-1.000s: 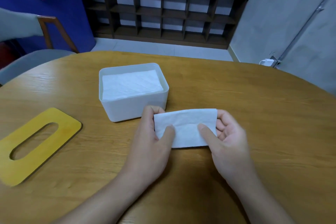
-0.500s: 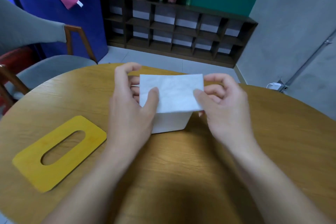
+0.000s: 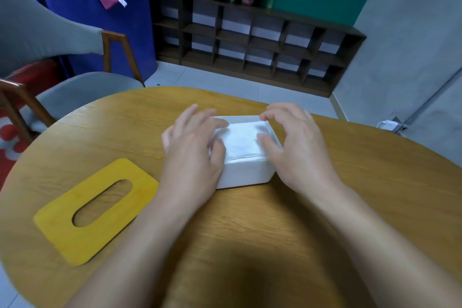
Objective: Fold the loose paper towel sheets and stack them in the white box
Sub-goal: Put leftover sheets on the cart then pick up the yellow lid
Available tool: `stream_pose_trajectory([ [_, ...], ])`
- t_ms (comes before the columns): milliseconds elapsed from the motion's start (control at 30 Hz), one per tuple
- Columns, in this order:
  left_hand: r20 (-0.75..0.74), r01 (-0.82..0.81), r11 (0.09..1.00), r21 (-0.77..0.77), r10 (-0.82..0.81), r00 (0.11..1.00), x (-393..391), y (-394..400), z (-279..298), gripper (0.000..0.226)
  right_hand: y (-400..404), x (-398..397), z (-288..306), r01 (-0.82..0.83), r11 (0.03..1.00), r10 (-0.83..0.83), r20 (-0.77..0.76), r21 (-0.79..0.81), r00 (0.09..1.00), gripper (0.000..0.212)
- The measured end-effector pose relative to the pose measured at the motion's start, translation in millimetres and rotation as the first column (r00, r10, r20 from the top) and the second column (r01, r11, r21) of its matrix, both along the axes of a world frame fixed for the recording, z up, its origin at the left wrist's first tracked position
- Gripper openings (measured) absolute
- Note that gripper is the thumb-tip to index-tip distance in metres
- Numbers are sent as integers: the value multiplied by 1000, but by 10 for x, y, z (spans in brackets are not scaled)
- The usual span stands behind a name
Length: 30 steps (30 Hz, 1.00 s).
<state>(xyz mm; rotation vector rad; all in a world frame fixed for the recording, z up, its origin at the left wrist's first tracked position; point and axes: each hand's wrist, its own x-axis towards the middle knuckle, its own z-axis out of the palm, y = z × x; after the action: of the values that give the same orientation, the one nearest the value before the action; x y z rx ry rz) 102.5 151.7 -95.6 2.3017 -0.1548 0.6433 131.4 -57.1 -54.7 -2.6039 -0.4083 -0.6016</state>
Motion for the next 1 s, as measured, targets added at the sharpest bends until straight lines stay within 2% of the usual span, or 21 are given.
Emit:
stream_pose_trajectory([
  [67,-24,94,995,19,-94,995,24,-9,-30,33,-10,37,5,-113,993,114,-79,23,990,32],
  [167,-117,168,982,88,-158,981,29,-48,-58,46,5,43,-43,-229,971,211,-214,-64,954,44],
  [233,-152,174,976,130,-154,976,34,-48,-63,50,15,27,-97,-252,964,219,-284,-85,933,46],
  [333,-176,147,972,185,-114,978,55,-46,-26,55,8,18,-112,-205,978,203,-368,34,907,45],
  [467,-225,147,978,146,-112,968,92,-47,-20,61,12,60,-166,-164,980,194,-377,111,906,42],
  [600,-259,162,986,29,-149,954,119,3,-24,61,62,71,-259,-109,970,187,-381,216,905,42],
  [700,-255,153,988,-11,-151,955,153,12,-61,45,79,75,-245,-88,967,184,-411,241,893,43],
  [800,-230,170,986,-2,-165,959,165,18,-123,40,56,73,-212,-64,958,184,-428,279,885,42],
  [1000,-153,153,984,-94,-166,974,97,20,-41,33,-43,-116,40,-69,964,157,-339,259,928,38],
])
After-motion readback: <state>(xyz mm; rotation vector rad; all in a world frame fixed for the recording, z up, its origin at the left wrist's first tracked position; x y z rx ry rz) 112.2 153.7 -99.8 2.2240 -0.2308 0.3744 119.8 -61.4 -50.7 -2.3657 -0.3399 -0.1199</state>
